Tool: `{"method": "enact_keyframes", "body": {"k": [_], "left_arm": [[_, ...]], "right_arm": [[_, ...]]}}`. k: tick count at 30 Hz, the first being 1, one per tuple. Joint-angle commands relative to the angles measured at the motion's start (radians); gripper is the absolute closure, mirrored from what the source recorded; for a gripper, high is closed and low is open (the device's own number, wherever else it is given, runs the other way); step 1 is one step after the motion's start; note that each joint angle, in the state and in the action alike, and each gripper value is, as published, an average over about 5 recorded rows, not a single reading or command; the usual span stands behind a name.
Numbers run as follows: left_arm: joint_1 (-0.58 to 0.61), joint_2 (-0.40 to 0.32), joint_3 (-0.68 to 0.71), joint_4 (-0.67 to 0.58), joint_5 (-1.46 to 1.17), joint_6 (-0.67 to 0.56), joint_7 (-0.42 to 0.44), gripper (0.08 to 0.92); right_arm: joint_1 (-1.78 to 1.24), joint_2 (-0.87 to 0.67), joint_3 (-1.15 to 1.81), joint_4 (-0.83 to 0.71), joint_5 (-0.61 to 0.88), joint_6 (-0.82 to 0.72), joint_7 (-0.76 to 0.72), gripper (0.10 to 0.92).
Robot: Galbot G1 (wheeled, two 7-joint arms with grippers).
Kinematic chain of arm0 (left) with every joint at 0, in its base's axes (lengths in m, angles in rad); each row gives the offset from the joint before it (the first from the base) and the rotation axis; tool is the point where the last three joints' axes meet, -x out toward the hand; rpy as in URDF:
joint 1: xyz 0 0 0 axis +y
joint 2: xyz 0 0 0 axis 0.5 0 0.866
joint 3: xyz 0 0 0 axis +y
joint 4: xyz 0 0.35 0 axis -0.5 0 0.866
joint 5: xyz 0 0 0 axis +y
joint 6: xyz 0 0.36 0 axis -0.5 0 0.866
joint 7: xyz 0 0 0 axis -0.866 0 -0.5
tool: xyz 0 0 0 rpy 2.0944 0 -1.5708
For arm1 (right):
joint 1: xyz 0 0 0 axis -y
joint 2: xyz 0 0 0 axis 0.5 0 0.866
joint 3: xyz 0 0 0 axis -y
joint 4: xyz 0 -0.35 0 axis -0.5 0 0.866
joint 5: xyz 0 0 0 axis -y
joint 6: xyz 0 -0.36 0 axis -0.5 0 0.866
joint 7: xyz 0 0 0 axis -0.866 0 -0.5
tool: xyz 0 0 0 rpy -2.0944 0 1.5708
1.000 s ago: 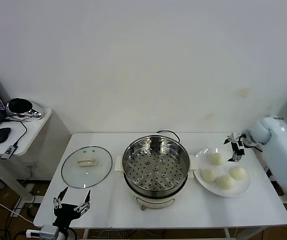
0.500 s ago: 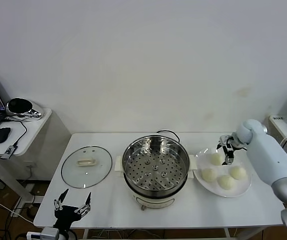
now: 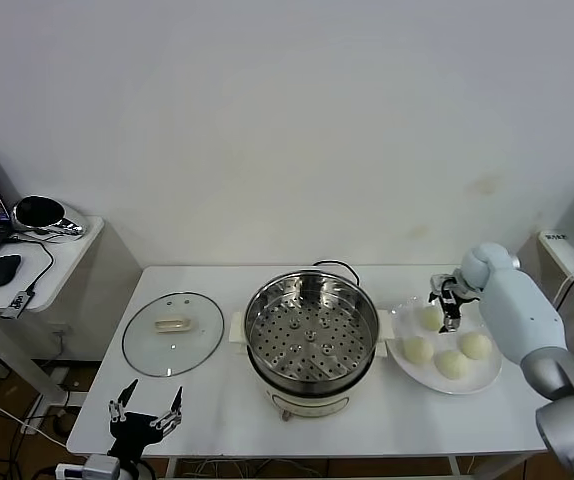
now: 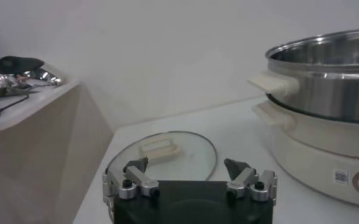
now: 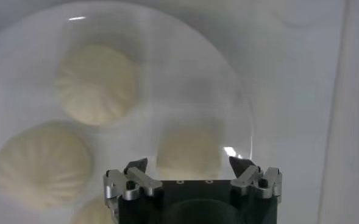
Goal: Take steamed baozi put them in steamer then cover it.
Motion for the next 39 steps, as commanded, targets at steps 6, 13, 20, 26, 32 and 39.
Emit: {"method": "enact_keyframes", "body": {"k": [6, 13, 20, 26, 32, 39], "left_arm": [[0.003, -0.001, 0.004, 0.002, 0.003, -0.001, 0.000, 0.177], [0.007, -0.003, 0.006, 0.002, 0.003, -0.002, -0.002, 0.177], [0.002, -0.002, 0.008, 0.007, 0.005, -0.003, -0.002, 0.177], [-0.006, -0.001, 0.014, 0.009, 0.013, -0.001, -0.002, 0.177], [-0.011, 0.003, 0.016, 0.004, 0.024, 0.004, -0.005, 0.177], [-0.012, 0.010, 0.003, -0.016, 0.023, 0.009, -0.007, 0.177]], "right_arm": [[0.003, 0.022, 0.028, -0.055, -0.023, -0.001, 0.020, 0.229], [0.009, 0.012, 0.031, -0.048, -0.006, -0.003, 0.019, 0.380], [0.027, -0.042, -0.006, 0.016, 0.124, -0.019, -0.018, 0.439], [0.114, -0.146, -0.169, 0.196, 0.351, -0.066, -0.099, 0.440], [0.331, -0.199, -0.392, 0.363, 0.627, -0.137, -0.188, 0.440], [0.556, -0.073, -0.591, 0.353, 0.822, -0.157, -0.240, 0.440]]}}
